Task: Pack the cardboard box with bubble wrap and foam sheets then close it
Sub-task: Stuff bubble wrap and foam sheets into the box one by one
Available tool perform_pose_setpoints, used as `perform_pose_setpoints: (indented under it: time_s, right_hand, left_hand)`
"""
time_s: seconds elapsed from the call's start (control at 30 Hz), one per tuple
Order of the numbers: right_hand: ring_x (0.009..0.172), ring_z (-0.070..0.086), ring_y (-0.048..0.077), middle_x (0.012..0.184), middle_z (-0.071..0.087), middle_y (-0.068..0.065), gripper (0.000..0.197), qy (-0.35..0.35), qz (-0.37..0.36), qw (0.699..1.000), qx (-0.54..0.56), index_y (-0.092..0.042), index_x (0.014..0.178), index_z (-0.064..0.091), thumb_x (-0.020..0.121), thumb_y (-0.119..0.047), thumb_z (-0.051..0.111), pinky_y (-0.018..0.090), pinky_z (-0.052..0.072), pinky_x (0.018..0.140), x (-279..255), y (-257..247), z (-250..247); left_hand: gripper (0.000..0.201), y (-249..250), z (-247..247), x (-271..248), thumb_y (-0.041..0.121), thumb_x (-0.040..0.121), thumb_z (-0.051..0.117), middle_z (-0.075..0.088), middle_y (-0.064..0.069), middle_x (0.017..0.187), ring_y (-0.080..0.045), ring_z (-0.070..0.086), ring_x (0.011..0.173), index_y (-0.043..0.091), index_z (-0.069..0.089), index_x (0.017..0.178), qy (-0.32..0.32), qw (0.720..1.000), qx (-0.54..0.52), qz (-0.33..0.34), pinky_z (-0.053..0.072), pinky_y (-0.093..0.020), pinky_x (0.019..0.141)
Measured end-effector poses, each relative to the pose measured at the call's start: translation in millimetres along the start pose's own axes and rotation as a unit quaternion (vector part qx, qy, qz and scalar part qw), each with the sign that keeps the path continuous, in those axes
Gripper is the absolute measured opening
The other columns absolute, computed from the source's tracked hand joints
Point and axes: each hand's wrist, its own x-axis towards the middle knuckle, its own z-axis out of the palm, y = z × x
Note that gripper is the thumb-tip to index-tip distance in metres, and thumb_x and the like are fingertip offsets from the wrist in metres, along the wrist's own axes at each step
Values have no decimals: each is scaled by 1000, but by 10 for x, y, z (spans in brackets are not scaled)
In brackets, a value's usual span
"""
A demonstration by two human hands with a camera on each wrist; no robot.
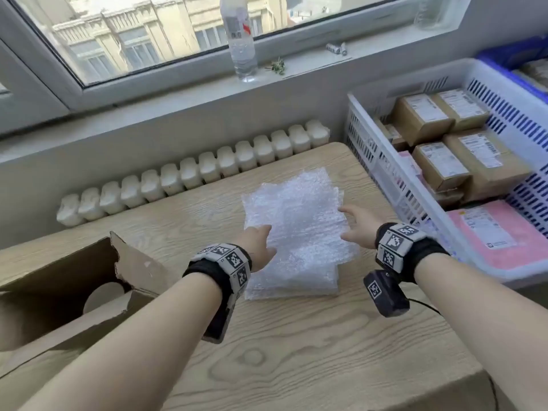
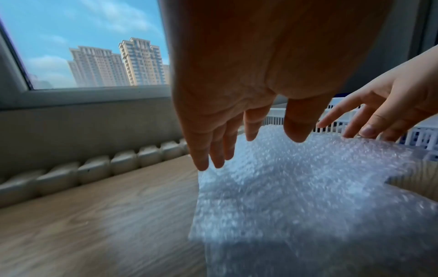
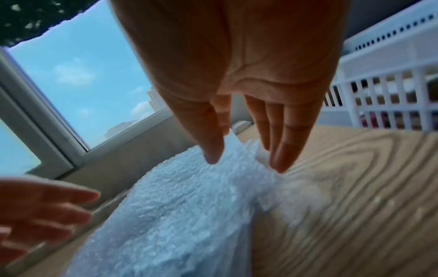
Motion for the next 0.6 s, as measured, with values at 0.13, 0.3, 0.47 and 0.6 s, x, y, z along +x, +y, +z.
perform_pose_setpoints:
  time_s: [0.13, 0.3, 0.47, 0.6]
  right_hand:
    - [108, 57, 22, 132, 54, 13, 53, 45, 11, 994, 97, -21, 132, 51, 84, -1, 61, 28, 48, 80, 109, 43, 39]
    - [109, 58, 18, 124, 62, 8, 36, 71, -12, 993, 93, -15, 119, 64, 86, -2, 57, 22, 44, 86, 159, -21, 65]
    - [131, 46, 22, 144, 48, 3, 50, 97, -9, 993, -69, -16, 137, 47, 89, -23, 60, 34, 38, 108, 65, -115, 70]
    - [145, 22, 18, 157, 23, 2, 57, 83, -44, 989, -117, -11, 145, 31, 94, -18, 53, 31, 19, 117, -34, -204, 103]
  left_hand:
    - [63, -63, 100, 0, 31, 97, 44, 37, -12, 149, -29, 45, 130, 14, 15, 150, -19, 999, -37, -34, 42, -40, 103]
    - [61, -103, 124, -19, 28, 98, 45, 34, -11, 151, -27, 43, 132, 14, 16, 150, -13, 991, -116, -65, 41, -38, 104]
    - [59, -131, 130, -42, 28, 97, 45, 41, -12, 148, -27, 46, 130, 14, 20, 149, -1, 985, -160, -62, 41, -37, 104]
    - [60, -151, 73, -114, 28, 97, 45, 42, -13, 146, -26, 50, 125, 14, 18, 149, 11, 983, -178, -41, 44, -35, 99]
